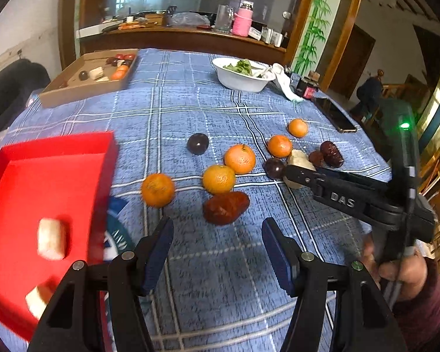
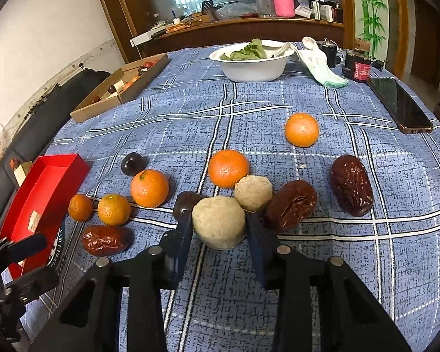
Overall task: Organize fruits
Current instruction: 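Grasp a round white yam slice with the right tool while the left tool grasps a brown date, then carry the yam slice and date over the red tray with both tools, then open both tools to release the slice and date into the tray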
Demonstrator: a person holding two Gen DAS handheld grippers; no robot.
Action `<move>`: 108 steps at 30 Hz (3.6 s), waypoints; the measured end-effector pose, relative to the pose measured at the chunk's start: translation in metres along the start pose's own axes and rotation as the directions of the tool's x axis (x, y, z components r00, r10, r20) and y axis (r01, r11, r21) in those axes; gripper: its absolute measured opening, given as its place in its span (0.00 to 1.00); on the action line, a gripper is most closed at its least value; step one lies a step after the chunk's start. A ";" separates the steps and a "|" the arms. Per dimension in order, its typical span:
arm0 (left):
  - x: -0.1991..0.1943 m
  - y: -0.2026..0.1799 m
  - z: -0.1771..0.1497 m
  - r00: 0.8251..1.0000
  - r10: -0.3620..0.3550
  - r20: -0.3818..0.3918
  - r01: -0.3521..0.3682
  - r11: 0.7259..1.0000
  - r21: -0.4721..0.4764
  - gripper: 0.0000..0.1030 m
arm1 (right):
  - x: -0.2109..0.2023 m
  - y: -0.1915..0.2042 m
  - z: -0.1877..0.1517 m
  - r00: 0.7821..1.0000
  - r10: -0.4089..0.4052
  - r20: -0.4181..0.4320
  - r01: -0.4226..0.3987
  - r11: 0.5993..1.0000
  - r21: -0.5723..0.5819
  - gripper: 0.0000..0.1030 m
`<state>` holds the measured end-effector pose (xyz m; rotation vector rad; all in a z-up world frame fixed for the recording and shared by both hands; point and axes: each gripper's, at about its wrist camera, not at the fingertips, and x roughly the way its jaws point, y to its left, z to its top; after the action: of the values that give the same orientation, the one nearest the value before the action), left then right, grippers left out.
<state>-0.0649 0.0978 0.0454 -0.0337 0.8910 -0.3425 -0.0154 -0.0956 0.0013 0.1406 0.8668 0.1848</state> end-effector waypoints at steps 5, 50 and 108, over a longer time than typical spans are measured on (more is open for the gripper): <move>0.019 -0.010 0.009 1.000 0.014 -0.004 -0.014 0.998 0.055 0.63 | -0.002 -0.003 -0.001 1.000 0.010 0.004 -0.010 1.000 0.011 0.34; -0.020 0.003 0.012 0.991 0.005 0.132 0.000 0.999 -0.035 0.31 | -0.021 -0.025 0.001 0.961 0.271 0.050 -0.275 0.948 0.157 0.34; -0.097 0.201 -0.033 0.970 0.197 0.140 -0.116 0.888 -0.445 0.47 | -0.008 0.207 0.025 0.960 0.272 -0.061 -0.279 0.933 -0.227 0.38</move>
<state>-0.0901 0.3206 0.0634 -0.3990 0.7679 0.0188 -0.0230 0.1037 0.0641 0.0382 0.8446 0.5519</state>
